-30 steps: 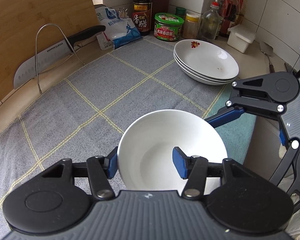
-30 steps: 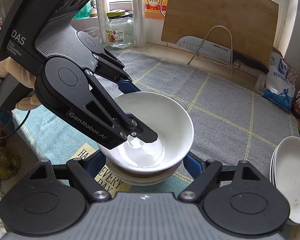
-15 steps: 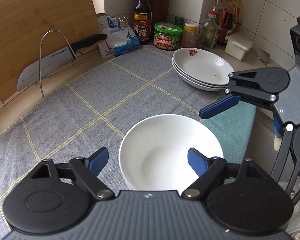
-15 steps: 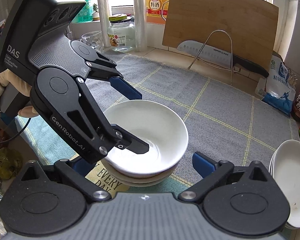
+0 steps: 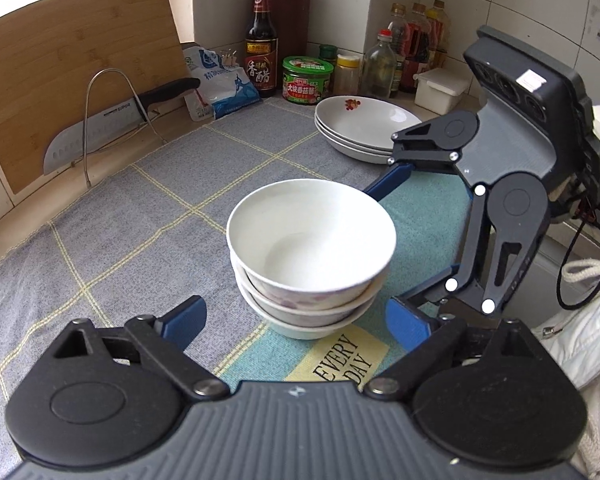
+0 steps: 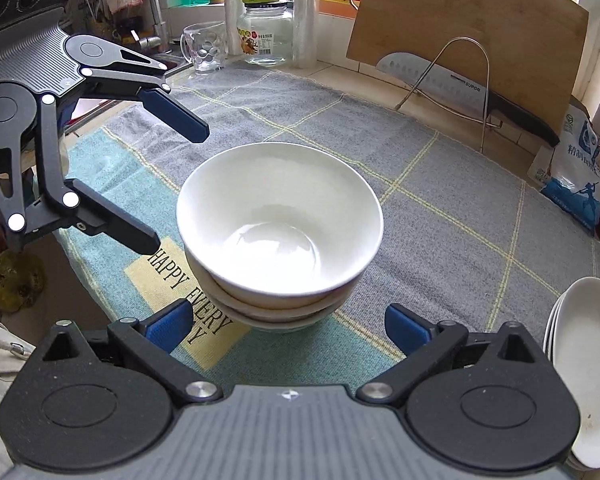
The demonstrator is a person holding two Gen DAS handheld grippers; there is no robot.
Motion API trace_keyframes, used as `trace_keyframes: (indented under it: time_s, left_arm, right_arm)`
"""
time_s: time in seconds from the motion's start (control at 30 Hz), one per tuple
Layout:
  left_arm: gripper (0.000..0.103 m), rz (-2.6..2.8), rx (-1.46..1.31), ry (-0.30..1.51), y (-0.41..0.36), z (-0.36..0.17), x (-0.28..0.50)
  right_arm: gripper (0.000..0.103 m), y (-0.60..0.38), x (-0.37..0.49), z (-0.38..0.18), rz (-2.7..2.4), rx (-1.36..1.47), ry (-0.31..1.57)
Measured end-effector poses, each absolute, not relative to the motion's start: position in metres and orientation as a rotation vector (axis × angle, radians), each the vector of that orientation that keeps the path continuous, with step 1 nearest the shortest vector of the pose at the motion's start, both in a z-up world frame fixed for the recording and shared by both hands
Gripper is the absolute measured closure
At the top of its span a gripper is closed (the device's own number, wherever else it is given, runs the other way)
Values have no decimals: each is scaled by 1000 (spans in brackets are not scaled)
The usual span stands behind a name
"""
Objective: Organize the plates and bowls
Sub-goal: 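Carry the three-bowl stack with the right gripper toward the plate stack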
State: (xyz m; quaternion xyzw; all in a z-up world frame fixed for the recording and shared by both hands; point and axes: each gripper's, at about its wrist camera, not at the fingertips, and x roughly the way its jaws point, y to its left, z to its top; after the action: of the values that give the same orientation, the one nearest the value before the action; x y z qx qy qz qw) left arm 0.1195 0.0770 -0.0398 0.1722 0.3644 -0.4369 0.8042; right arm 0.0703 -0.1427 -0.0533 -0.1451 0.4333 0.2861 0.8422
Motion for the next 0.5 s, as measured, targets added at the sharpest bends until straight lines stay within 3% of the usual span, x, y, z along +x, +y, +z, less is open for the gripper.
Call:
trace_keyframes:
  time_s: [0.5]
  left_arm:
    - [9, -1146, 564, 737, 68, -96, 150]
  right_arm:
    - [1, -121, 80, -73, 578, -385, 953]
